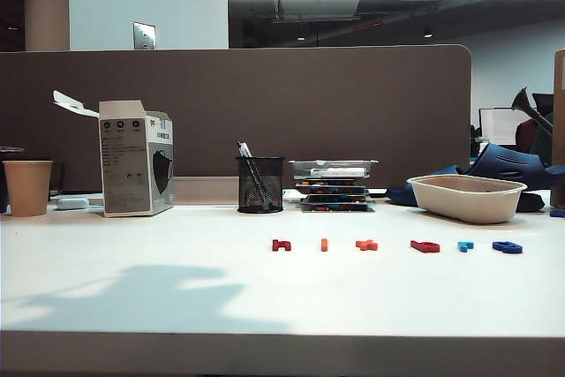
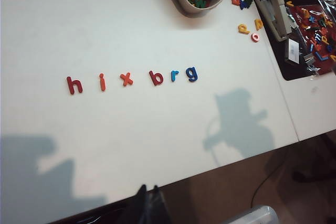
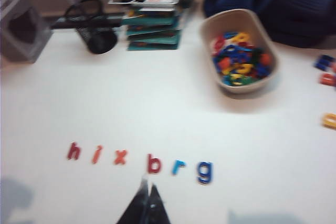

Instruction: Select the appropriate letters from the row of letter magnets placed on the table to arrange into the word "big".

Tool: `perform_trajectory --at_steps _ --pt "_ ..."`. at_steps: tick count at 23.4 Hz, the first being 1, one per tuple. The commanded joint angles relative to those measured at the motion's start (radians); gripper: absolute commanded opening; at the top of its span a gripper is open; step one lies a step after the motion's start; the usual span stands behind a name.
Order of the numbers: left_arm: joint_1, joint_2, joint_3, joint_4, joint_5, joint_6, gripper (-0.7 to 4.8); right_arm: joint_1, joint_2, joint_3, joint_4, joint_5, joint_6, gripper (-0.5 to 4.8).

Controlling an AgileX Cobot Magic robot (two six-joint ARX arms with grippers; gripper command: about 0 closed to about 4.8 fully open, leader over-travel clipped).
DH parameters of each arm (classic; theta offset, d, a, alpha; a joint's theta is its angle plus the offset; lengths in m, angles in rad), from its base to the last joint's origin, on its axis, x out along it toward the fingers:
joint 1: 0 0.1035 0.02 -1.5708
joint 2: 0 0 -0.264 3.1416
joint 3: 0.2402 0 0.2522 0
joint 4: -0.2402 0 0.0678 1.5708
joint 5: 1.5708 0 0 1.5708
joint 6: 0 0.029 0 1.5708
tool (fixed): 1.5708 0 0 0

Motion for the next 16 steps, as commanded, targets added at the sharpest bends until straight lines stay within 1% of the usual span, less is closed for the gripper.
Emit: perform_trajectory --at_steps 1,2,3,4,5,6,7,8,9,11,14,16 --pt "0.0 -0.004 0.002 0.011 -0.003 0.0 -0.05 0.082 0.138 0.11 -0.071 0.039 0.021 -0.06" --pt "0.0 -0.004 0.002 0.012 -0.003 0.0 -0.05 0.118 0.195 0.156 -0.1 0.066 0.021 -0.06" --pt "0.0 -0.004 0.002 0.011 -0.004 0.001 -0.05 0.183 0.297 0.238 -0.159 0.114 0.021 -0.05" --pt "0.0 -0.004 0.002 0.011 -0.003 0.0 -0.05 0.224 0.375 0.3 -0.208 0.139 0.021 0.0" --pt "0.0 -0.004 0.002 0.011 -0.003 0.0 -0.05 0.243 0.428 0.341 -0.241 0.156 0.022 0.16" --pt "0.0 -0.004 0.002 0.011 -0.003 0.0 -0.05 0.265 0.513 0.402 -0.284 0.157 0.022 0.44" --pt "0.0 -0.004 0.002 0.011 -0.003 0.0 -0.05 0.272 0.56 0.434 -0.307 0.157 0.027 0.66" --pt "0.0 -0.004 0.002 0.011 -0.003 0.0 -0.05 0.28 0.632 0.48 -0.342 0.157 0.047 1.06" --pt "0.0 -0.004 0.002 0.011 -0.003 0.001 -0.05 0.284 0.674 0.505 -0.362 0.157 0.048 1.36" --pt "0.0 -0.004 0.002 0.012 -0.003 0.0 -0.05 0.284 0.745 0.545 -0.391 0.154 0.048 1.78" --pt "0.0 -0.003 0.002 0.011 -0.003 0.0 -0.05 0.284 0.835 0.59 -0.419 0.154 0.048 2.09" --pt "0.0 -0.004 0.002 0.011 -0.003 0.0 -0.05 0.289 0.888 0.605 -0.422 0.154 0.048 2.12"
